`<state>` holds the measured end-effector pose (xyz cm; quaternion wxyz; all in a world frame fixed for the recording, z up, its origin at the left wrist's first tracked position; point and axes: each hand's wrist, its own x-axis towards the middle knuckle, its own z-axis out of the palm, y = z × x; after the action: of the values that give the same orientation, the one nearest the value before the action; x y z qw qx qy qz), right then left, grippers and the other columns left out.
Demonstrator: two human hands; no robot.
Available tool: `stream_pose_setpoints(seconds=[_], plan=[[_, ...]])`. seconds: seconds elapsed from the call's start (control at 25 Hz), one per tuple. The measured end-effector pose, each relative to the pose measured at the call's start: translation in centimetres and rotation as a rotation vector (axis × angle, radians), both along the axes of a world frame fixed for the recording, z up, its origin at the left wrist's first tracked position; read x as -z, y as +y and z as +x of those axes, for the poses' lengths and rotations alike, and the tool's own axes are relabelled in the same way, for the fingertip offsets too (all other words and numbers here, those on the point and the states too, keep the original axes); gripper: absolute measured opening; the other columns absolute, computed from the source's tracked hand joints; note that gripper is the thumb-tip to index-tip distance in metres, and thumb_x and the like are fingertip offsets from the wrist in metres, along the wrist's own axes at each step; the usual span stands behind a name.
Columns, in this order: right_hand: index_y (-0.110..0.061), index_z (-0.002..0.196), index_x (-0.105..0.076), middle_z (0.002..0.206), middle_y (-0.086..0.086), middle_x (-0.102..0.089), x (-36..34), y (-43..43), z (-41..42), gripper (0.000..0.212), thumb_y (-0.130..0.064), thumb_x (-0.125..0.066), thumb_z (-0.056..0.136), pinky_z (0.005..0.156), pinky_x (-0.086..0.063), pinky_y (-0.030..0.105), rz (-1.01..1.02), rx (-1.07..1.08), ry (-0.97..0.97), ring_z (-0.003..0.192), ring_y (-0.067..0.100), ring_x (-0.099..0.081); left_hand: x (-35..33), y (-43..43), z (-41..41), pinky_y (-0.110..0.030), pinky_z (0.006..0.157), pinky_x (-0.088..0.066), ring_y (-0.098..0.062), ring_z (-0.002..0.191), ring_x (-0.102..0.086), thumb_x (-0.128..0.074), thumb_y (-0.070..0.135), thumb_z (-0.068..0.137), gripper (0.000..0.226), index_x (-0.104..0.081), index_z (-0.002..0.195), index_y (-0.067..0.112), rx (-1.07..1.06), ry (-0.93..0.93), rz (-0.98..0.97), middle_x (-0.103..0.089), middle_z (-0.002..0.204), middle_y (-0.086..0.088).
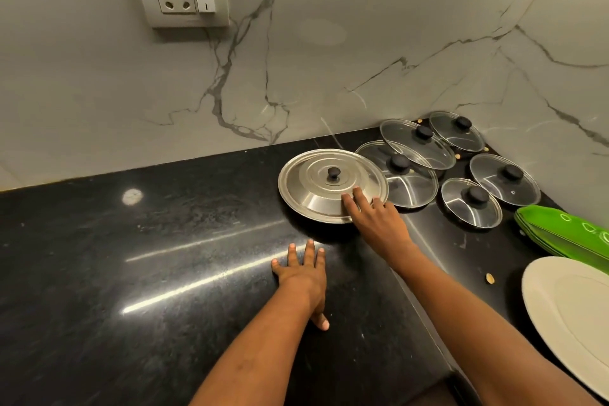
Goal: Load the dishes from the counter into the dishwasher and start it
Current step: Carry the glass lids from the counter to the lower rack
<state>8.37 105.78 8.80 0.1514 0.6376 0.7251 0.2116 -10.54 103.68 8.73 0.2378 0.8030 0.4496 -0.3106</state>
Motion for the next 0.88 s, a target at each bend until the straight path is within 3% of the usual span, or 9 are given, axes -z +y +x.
stream_pose_setpoints(seconds=[0.12,0.2,0.28,0.36,0.44,0.56,0.72,0.88], plan=[[0.0,0.127,-0.055,0.123,0.025,-0.061,-1.2,0.1,-0.7,0.051,-0.001,-0.065,0.077,0.062,-0.058,0.04,0.185,-0.063,0.101,0.081,0.035,-0.069,0.0,-0.1,0.0,-0.068,0.115,-0.005,-0.043,0.145,0.023,-0.083,0.05,0.07,0.138,0.024,0.152,0.017,0.009,0.008,0.017,0.034,0.157,-0.006],[-0.002,0.111,-0.061,0.103,0.017,-0.068,-2.7,0.5,-1.7,0.029,0.003,-0.06,0.082,0.057,-0.057,0.036,0.34,-0.075,0.229,0.075,0.028,-0.069,0.0,-0.1,-0.1,-0.067,0.115,-0.005,-0.041,0.146,0.022,-0.083,0.049,0.07,0.138,0.023,0.152,0.018,-0.001,-0.003,0.022,0.034,0.157,-0.005],[-0.008,0.093,-0.061,0.078,0.008,-0.065,-4.5,0.6,-3.1,0.017,0.005,-0.06,0.082,0.05,-0.05,0.033,0.482,0.016,0.417,0.063,0.025,-0.065,0.0,-0.2,-0.3,-0.067,0.115,-0.005,-0.04,0.146,0.022,-0.084,0.05,0.07,0.139,0.024,0.152,0.019,-0.004,-0.01,0.027,0.034,0.157,-0.004],[-0.008,0.085,-0.058,0.068,0.009,-0.062,-5.6,0.1,-4.2,0.011,0.003,-0.06,0.084,0.051,-0.04,0.032,0.645,0.189,0.637,0.06,0.03,-0.061,0.0,-0.2,-0.4,-0.067,0.115,-0.005,-0.039,0.146,0.021,-0.084,0.05,0.069,0.138,0.023,0.152,0.02,0.007,-0.02,0.04,0.033,0.158,-0.003],[-0.004,0.091,-0.056,0.08,0.019,-0.065,-6.3,-1.1,-5.0,0.005,-0.005,-0.052,0.092,0.058,-0.034,0.034,0.758,0.437,0.953,0.074,0.038,-0.061,-0.1,-0.2,-0.6,-0.066,0.115,-0.004,-0.038,0.147,0.021,-0.085,0.049,0.069,0.138,0.021,0.153,0.02,0.007,-0.046,0.051,0.031,0.159,-0.002],[0.001,0.103,-0.053,0.101,0.024,-0.064,-5.8,-2.9,-4.6,0.016,-0.012,-0.045,0.099,0.066,-0.028,0.032,0.828,0.743,1.398,0.093,0.039,-0.059,-0.1,-0.1,-1.0,-0.066,0.116,-0.004,-0.036,0.148,0.019,-0.086,0.048,0.067,0.138,0.016,0.155,0.021,-0.009,-0.102,0.071,0.026,0.161,-0.002],[0.0,0.11,-0.056,0.106,0.016,-0.061,-4.2,-6.4,-3.3,0.023,-0.017,-0.046,0.1,0.073,-0.033,0.029,0.93,0.908,1.622,0.096,0.028,-0.055,0.7,-0.6,-2.4,-0.059,0.12,-0.005,-0.034,0.15,0.013,-0.084,0.055,0.065,0.138,0.01,0.156,0.014,-0.013,-0.203,0.14,0.018,0.163,-0.006],[-0.008,0.094,-0.063,0.087,0.006,-0.063,-2.1,-10.3,-2.2,0.012,-0.015,-0.053,0.095,0.073,-0.046,0.034,0.993,0.933,1.907,0.082,0.023,-0.058,1.4,-1.8,-3.9,-0.053,0.121,-0.005,-0.034,0.15,0.01,-0.071,0.067,0.073,0.13,0.013,0.155,0.012,-0.052,-0.241,0.212,0.018,0.163,-0.01]])
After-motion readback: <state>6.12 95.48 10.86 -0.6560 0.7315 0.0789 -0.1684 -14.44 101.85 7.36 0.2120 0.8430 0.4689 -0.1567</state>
